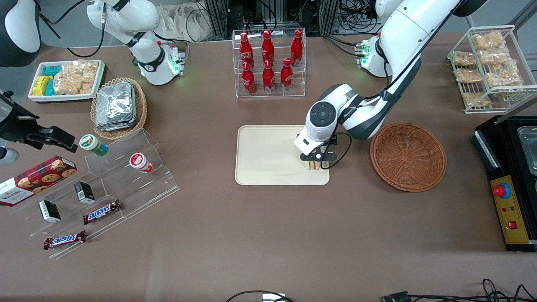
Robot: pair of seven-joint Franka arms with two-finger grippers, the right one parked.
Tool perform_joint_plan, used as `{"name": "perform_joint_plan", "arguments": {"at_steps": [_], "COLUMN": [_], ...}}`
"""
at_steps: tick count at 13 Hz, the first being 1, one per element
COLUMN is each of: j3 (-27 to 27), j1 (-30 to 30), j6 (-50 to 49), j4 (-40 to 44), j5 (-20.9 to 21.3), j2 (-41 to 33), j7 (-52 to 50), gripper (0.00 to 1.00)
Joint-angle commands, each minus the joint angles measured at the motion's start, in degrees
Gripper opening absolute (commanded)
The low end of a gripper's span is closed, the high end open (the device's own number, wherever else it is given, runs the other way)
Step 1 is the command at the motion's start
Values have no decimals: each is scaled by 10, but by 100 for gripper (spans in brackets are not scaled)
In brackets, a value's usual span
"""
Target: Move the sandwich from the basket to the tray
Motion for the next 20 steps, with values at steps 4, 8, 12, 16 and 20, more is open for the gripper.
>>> {"name": "perform_joint_plan", "arguments": {"at_steps": [4,8,12,16,20], "j3": [-3,90,252,347,368], "j1": [3,-4,-24,-26,-25], "j6": [-198,-281,-343,-336,-342], "j4": [118,141,127,117,127], "j5": [-56,-135,-160,-161,-161], "j2": [-90,-230,-324,-361,-361], "j7": [3,133,254,329,330], "gripper": [100,100,100,100,100]}}
